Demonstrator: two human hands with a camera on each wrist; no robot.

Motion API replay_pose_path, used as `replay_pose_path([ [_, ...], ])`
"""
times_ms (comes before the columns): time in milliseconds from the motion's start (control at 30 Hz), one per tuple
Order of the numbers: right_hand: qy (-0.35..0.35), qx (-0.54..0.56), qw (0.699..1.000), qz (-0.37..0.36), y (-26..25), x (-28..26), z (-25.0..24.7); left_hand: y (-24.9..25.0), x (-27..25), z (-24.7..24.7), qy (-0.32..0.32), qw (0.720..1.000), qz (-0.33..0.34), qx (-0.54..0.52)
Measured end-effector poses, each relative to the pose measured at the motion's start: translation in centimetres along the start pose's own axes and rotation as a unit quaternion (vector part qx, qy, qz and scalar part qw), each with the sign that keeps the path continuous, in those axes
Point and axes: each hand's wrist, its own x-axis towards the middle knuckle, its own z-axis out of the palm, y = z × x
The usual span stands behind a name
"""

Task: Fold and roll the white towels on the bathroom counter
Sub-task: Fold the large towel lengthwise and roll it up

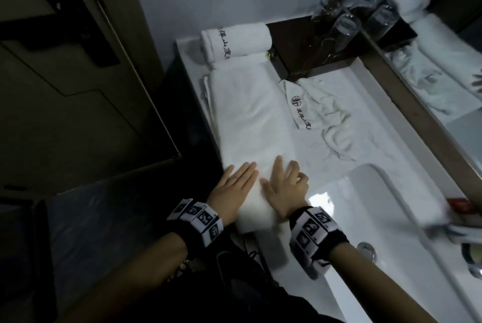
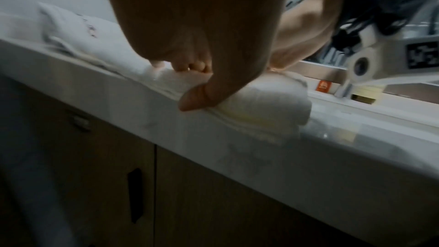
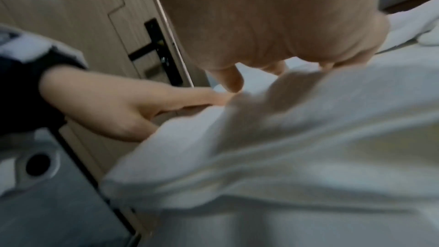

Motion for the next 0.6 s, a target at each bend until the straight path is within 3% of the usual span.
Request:
replay_pose_path([
  [67,0.013,0.077,0.997,0.011,0.7,-0.2,-0.7,-0.6,-0.5,0.0,0.008,0.999,-0.005,-0.034],
  [133,0.047,0.113,0.989,0.087,1.6,-0.1,-1.0,-0.6,-1.1,0.1,0.008,0.998,-0.007,-0.068],
  [200,0.004,0.152,0.981,0.12,2.8,-0.2,-0.8,0.3,-1.7,0.5,0.009,0.995,-0.005,-0.104],
  [333,-0.103,0.248,0.958,0.102,5.1,-0.7,-0.4,2.9,-1.9,1.4,0.034,0.987,-0.009,-0.154],
  [433,-0.089,0.341,0.932,0.085,5.9,-1.2,0.0,4.6,-1.4,2.1,0.014,0.99,-0.026,-0.136],
  [533,-0.112,0.472,0.867,0.113,6.2,-1.6,0.0,5.5,-0.7,2.4,-0.016,0.996,-0.04,-0.077],
  [567,-0.123,0.488,0.857,0.112,6.2,-1.8,0.0,5.6,-0.5,2.4,-0.018,0.997,-0.046,-0.057],
  [600,-0.125,0.474,0.866,0.099,6.2,-1.9,0.2,5.6,-0.4,2.4,-0.019,0.998,-0.051,-0.037],
])
